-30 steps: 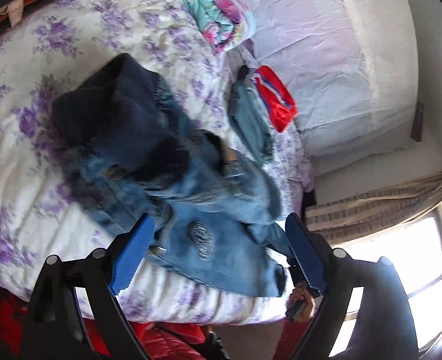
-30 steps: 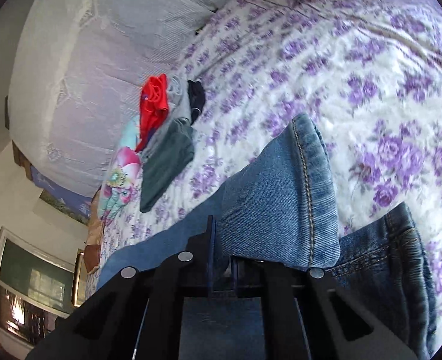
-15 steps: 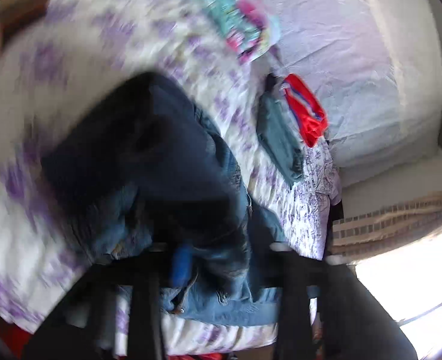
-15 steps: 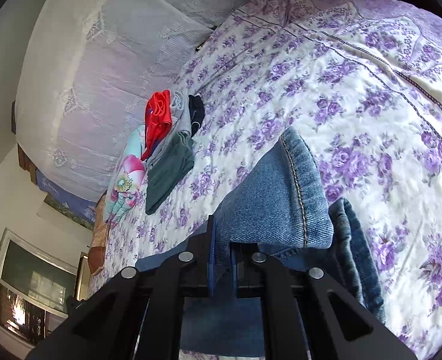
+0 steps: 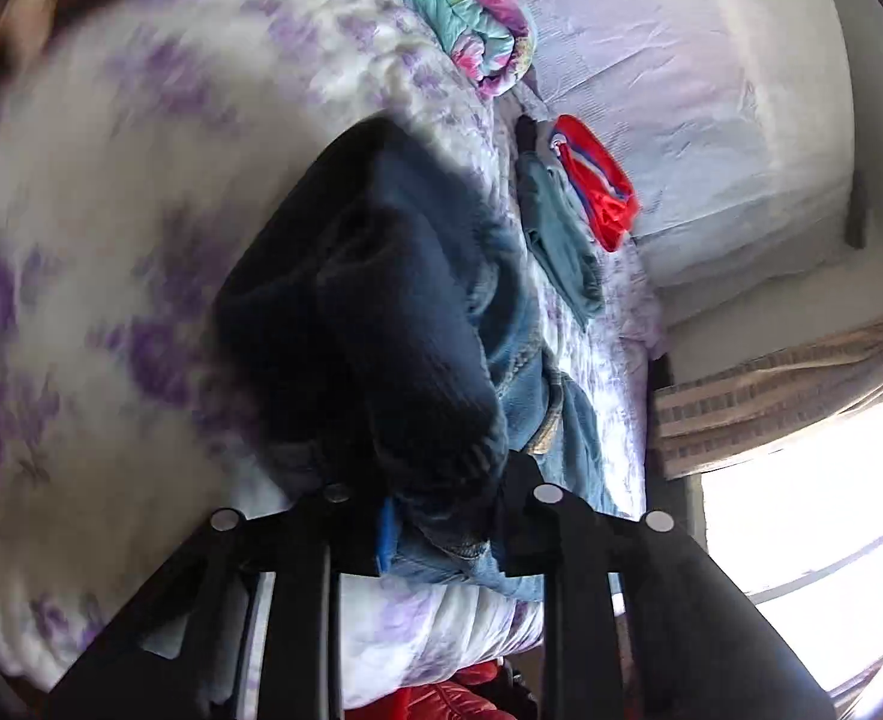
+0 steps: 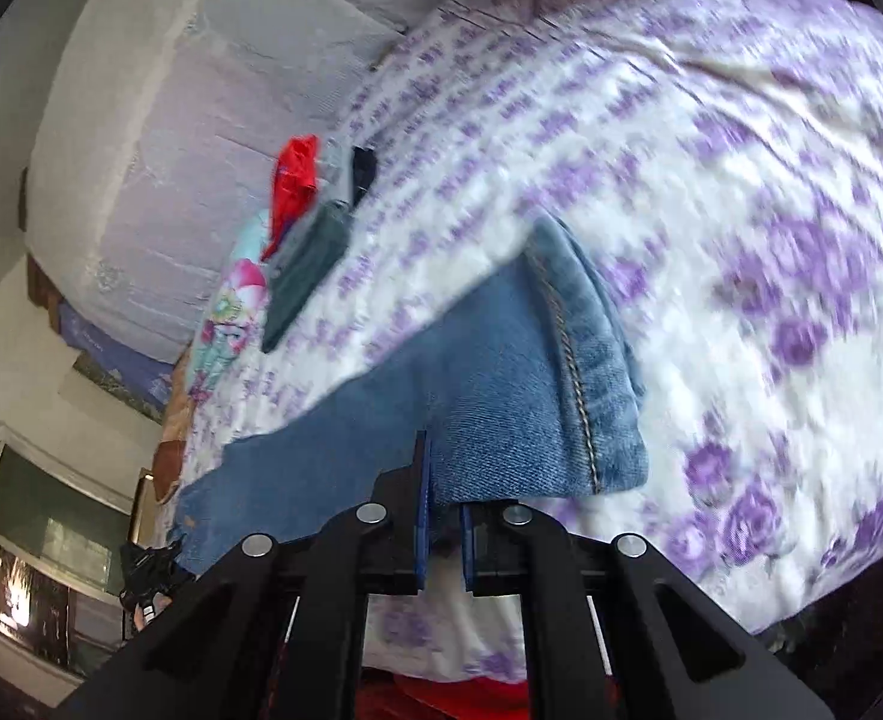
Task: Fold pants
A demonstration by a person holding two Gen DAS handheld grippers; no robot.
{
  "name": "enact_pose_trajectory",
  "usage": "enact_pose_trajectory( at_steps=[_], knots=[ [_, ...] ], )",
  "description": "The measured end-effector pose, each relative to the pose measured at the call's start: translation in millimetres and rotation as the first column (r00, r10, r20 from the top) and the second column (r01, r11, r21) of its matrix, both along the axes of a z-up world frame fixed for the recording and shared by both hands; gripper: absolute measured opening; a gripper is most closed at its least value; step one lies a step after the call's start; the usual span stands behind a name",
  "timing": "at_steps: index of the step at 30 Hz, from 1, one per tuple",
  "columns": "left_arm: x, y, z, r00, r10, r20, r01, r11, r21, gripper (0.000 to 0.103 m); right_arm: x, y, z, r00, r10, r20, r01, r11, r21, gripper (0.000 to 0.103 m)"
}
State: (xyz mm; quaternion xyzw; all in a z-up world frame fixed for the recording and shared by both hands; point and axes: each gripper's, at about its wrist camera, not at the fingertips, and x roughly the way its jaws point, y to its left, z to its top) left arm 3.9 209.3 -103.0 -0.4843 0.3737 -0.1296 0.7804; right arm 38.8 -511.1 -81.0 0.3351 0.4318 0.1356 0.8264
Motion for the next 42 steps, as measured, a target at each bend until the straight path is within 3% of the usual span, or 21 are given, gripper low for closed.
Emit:
enact_pose_trajectory(
  at_steps=[2, 4, 6, 11, 14, 17, 19, 21, 22, 25, 27, 28, 32, 34, 35, 36, 37, 40, 42],
  knots=[
    [-8, 5, 5, 1.0, -0.002, 0.015, 0.002, 1.0, -0.021, 0.023, 3, -12, -25, 0.999, -0.027, -0.026, 0.029, 0.993, 0.117, 0.008],
    [-12, 4, 16, 1.0, 0.007, 0.021, -0.008, 1.0, 0.024, 0.023, 4, -16, -19, 0.999, -0.037, 0.0, 0.036, 0.987, 0.154, 0.008],
    [-18, -2, 30, 1.0, 0.006, 0.018, -0.008, 0.992, 0.123, 0.024, 4, -9, 1, 0.998, -0.025, 0.052, 0.02, 0.996, 0.092, 0.008],
    [-35, -11, 52, 0.997, 0.054, 0.055, -0.067, 0.959, 0.276, 0.028, 18, 10, 61, 0.984, 0.025, 0.178, -0.024, 1.0, -0.01, 0.008],
    [-45, -7, 53, 0.995, 0.078, 0.061, -0.093, 0.948, 0.304, 0.029, 27, 16, 81, 0.969, 0.044, 0.242, -0.039, 0.999, -0.027, 0.008],
    [-62, 1, 54, 0.991, 0.114, 0.065, -0.129, 0.942, 0.31, 0.029, 25, -1, 47, 0.985, 0.007, 0.174, -0.002, 0.999, -0.032, 0.009],
    [-73, 5, 57, 0.987, 0.143, 0.068, -0.158, 0.929, 0.335, 0.029, 23, -24, -14, 0.999, -0.045, 0.017, 0.044, 0.996, 0.081, 0.006],
    [-79, 3, 69, 0.985, 0.156, 0.073, -0.172, 0.91, 0.376, 0.029, 14, -40, -37, 0.998, -0.05, 0.038, 0.039, 0.968, 0.248, 0.006],
    [-81, -1, 77, 0.985, 0.147, 0.086, -0.169, 0.907, 0.386, 0.029, 12, -42, -32, 0.998, -0.045, 0.043, 0.033, 0.968, 0.25, 0.012],
    [-77, -25, 105, 0.986, 0.07, 0.151, -0.128, 0.901, 0.415, 0.033, 2, -48, -7, 0.994, -0.089, 0.06, 0.077, 0.981, 0.177, 0.029],
    [-68, -47, 116, 0.984, 0.025, 0.179, -0.103, 0.892, 0.44, 0.059, -9, -54, 14, 0.982, -0.167, 0.091, 0.162, 0.985, 0.059, 0.032],
    [-60, -59, 118, 0.983, 0.004, 0.182, -0.086, 0.89, 0.447, 0.063, -13, -52, 25, 0.974, -0.19, 0.123, 0.193, 0.981, -0.01, 0.032],
    [-19, -106, 109, 0.984, -0.104, 0.144, 0.027, 0.889, 0.457, 0.064, -19, -15, 75, 0.946, -0.136, 0.294, 0.214, 0.944, -0.251, 0.034],
    [-2, -127, 100, 0.982, -0.147, 0.12, 0.073, 0.877, 0.475, 0.064, -13, 9, 88, 0.939, -0.058, 0.339, 0.171, 0.935, -0.312, 0.05],
    [6, -138, 93, 0.98, -0.169, 0.106, 0.094, 0.86, 0.502, 0.064, -6, 22, 87, 0.942, -0.006, 0.336, 0.124, 0.935, -0.333, 0.061],
    [14, -148, 83, 0.982, -0.174, 0.08, 0.1, 0.825, 0.557, 0.064, 2, 34, 81, 0.95, 0.036, 0.31, 0.079, 0.933, -0.351, 0.064],
    [22, -156, 69, 0.987, -0.158, 0.041, 0.099, 0.78, 0.618, 0.064, 12, 44, 70, 0.962, 0.063, 0.266, 0.04, 0.931, -0.364, 0.064],
    [25, -158, 41, 0.981, -0.191, 0.033, 0.119, 0.728, 0.675, 0.057, 39, 52, 8, 0.991, 0.108, 0.085, -0.07, 0.931, -0.359, 0.062],
    [13, -155, 41, 0.976, -0.207, 0.059, 0.107, 0.704, 0.702, 0.048, 33, 54, 7, 0.985, 0.101, 0.142, -0.037, 0.917, -0.398, 0.053]
  ],
)
